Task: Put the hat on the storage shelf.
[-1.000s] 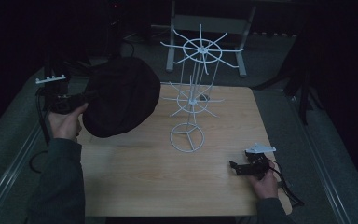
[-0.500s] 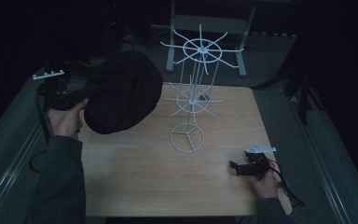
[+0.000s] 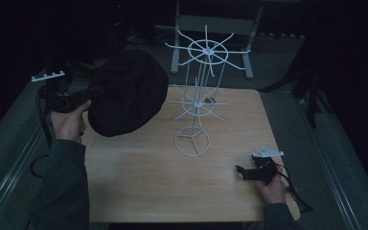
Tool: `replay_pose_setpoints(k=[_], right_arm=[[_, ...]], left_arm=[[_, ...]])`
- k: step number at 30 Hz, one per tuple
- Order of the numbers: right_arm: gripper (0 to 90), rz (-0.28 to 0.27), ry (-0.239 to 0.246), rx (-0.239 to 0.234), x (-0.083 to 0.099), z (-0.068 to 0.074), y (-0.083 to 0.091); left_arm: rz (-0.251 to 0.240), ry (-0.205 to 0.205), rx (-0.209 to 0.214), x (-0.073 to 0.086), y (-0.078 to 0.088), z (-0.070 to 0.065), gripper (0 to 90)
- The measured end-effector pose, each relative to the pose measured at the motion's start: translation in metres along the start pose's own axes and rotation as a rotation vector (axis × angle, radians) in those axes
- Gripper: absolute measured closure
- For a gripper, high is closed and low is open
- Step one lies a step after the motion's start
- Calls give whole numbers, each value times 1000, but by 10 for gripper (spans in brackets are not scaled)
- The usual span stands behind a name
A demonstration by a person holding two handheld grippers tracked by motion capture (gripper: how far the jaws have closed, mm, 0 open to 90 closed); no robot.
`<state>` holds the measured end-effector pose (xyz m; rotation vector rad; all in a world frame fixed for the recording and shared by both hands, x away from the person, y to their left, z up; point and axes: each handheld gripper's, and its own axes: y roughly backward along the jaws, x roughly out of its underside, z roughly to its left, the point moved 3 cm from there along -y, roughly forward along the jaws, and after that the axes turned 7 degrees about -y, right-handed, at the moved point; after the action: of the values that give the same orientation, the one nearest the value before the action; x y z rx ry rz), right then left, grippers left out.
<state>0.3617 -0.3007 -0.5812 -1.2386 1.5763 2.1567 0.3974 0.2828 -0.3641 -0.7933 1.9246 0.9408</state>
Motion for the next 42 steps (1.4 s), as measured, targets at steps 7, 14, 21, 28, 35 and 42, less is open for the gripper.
replay_pose_setpoints(k=[7, 14, 21, 28, 35, 42], right_arm=[[119, 0, 0, 0, 0, 0, 0], [119, 0, 0, 0, 0, 0, 0], [119, 0, 0, 0, 0, 0, 0], [119, 1, 0, 0, 0, 0, 0], [119, 1, 0, 0, 0, 0, 0], [119, 1, 1, 0, 0, 0, 0]], left_arm=[[-11, 3, 18, -3, 1, -3, 779], [-25, 16, 37, -5, 1, -4, 780], [-34, 22, 52, -6, 1, -5, 779], [-42, 23, 66, -6, 1, -6, 780], [-56, 41, 94, -7, 1, -7, 779], [-59, 49, 109, -7, 0, -8, 779]])
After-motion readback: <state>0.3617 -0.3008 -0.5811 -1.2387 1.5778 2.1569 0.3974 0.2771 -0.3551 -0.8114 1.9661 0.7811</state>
